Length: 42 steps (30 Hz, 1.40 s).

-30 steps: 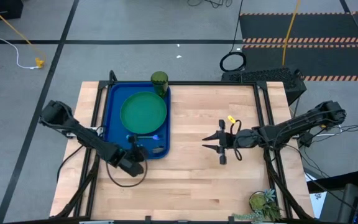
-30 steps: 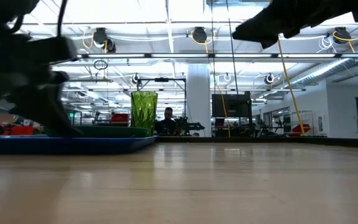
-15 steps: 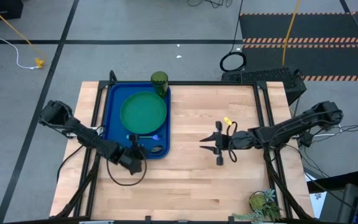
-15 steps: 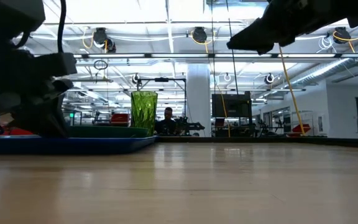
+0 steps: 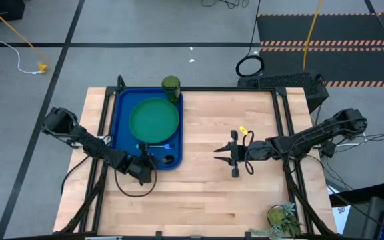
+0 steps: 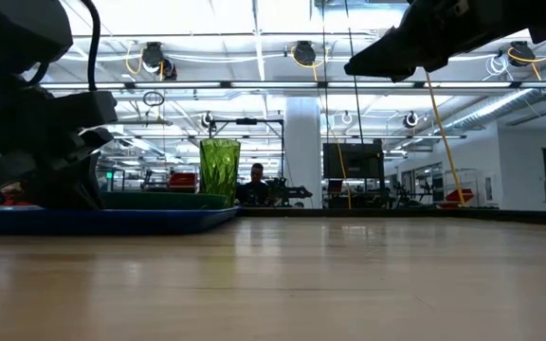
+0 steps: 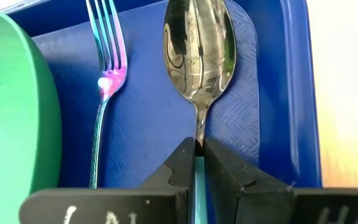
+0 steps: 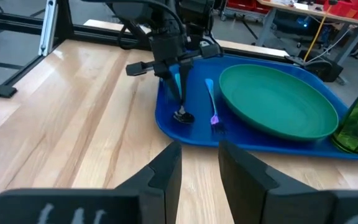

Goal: Pick and place plate/cup/fork/spoon on tray
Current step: Put the spoon on the blue serving tray to the right of the fork, then adjust the spoon

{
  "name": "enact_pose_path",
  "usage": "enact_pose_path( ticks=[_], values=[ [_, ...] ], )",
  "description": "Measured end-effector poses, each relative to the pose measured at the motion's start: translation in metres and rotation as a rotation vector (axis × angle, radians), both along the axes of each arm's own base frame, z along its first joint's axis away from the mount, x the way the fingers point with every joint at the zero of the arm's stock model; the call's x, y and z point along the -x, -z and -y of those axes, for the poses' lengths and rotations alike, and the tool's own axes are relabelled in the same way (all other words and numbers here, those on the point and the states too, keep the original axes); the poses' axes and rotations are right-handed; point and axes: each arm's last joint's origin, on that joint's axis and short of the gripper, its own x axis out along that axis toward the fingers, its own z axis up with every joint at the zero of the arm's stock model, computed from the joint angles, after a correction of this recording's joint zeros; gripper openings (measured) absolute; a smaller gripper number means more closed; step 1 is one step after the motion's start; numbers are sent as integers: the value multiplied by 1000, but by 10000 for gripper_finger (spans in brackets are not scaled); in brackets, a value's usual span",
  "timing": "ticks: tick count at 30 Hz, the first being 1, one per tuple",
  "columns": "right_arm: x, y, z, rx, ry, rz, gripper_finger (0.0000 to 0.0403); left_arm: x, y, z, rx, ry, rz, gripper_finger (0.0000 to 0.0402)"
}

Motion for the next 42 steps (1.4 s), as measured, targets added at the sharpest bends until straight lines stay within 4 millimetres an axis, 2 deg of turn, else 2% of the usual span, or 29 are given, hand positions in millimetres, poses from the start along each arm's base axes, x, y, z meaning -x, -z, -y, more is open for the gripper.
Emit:
enact_pose_path(
  ticks=[12,21,29,32,36,42],
  values=[
    [0,-1,0,-2,0,7,100,0,-3,-2,-12,10,13,42],
    [0,-1,0,-2,0,7,100,3,-21,-4,-2,30,81,42],
    [0,-1,0,-2,-1,6,100,11,-49,-8,96,-8,204,42],
    [0,0,0,-2,-1,4,100,20,-54,-9,199,-24,170,42],
    [0,0,0,-5,-1,3,100,33,-50,-11,316,-92,43,42],
    [0,0,0,-5,-2,-1,100,50,-40,-13,301,-228,-119,42]
  ],
)
